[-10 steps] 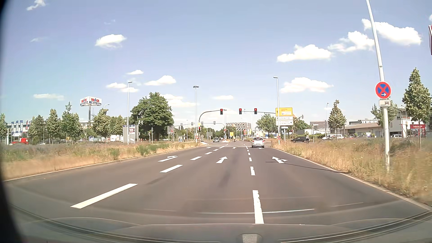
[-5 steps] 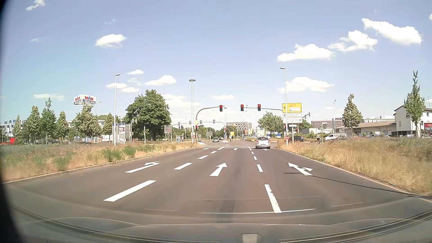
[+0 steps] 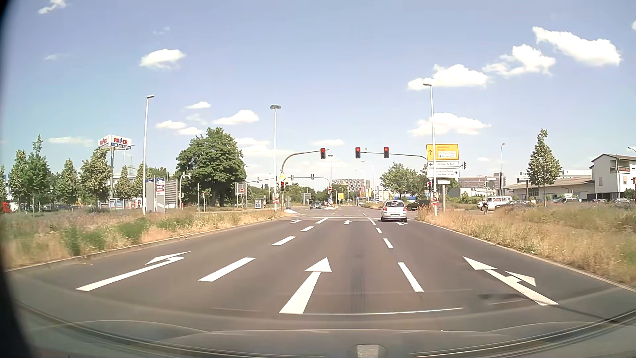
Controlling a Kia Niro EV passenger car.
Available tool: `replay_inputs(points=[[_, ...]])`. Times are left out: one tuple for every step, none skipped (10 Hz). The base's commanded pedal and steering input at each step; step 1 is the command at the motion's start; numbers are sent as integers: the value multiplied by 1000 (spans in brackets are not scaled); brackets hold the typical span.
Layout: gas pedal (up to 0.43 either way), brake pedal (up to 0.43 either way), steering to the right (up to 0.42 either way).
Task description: Follow the waypoints while adhering to traffic rules and regulations
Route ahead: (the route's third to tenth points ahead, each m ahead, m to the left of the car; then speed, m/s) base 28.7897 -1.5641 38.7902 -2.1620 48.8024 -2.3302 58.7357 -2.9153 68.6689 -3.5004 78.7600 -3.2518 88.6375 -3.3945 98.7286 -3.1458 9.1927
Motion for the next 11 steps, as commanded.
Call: replay_inputs(points=[[0,244,8],[0,250,8],[0,262,8],[0,262,8],[0,262,9],[0,262,9],[0,262,10],[0,262,12],[0,262,13],[0,262,13],[0,262,13]])
